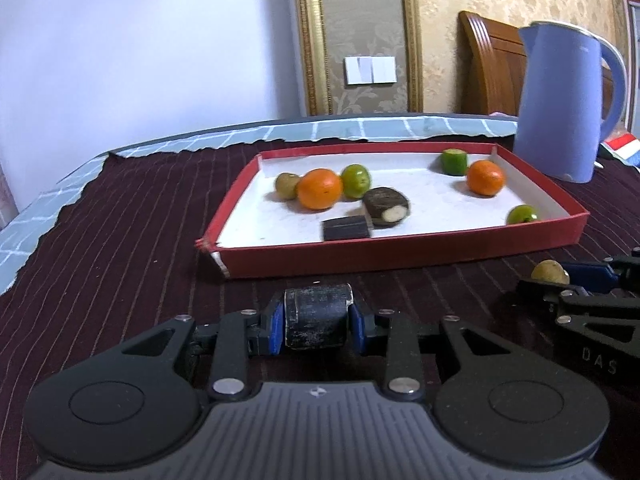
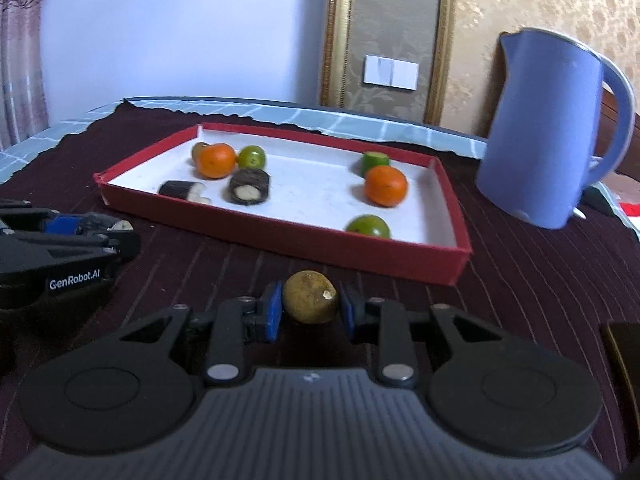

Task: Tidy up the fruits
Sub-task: 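Lift the dark cylindrical piece and brown round fruit and carry them over the tray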

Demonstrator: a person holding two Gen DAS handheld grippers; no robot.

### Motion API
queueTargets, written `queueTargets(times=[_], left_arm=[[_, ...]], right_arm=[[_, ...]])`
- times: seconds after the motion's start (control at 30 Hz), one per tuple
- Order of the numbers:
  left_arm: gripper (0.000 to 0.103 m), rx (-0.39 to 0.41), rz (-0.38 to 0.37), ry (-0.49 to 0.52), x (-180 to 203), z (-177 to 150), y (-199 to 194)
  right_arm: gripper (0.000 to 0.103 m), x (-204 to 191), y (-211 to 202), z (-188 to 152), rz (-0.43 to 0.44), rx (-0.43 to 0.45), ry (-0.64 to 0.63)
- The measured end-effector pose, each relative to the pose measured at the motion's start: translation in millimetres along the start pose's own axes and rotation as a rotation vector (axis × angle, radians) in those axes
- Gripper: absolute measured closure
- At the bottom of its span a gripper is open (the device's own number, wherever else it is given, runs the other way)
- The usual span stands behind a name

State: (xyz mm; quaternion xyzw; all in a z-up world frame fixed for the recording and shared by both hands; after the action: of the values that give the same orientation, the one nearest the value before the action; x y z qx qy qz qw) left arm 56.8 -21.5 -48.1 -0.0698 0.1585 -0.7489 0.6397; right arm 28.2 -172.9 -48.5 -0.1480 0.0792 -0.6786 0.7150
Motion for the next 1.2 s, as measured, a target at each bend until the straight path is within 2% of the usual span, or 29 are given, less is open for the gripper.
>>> queueTargets(times=[0.3,1.2], left_arm=[[0.071,0.022,0.002,0.026,19.8,15.4,-0.5],[0.071,0.02,0.014,0.049,29.4,28.0,12.3]], right_arm=[[0.075,20.8,-14.1,11.5,-0.056,0.07,0.067],[0.075,14.2,-6.7,26.7,-0.056,0.098,0.053]])
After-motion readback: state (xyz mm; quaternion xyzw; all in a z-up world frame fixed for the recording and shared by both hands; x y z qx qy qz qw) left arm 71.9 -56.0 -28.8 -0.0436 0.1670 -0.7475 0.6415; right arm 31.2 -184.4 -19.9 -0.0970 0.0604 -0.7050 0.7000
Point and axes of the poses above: each gripper's, at about its wrist camera, not at the fingertips, and y roughly the way its jaws point, x to its right, z to its top, the point moved 5 cm from there along y, roughly the way its jaws point, and after that the axes turned 13 degrees about x, right-handed, at the moved point
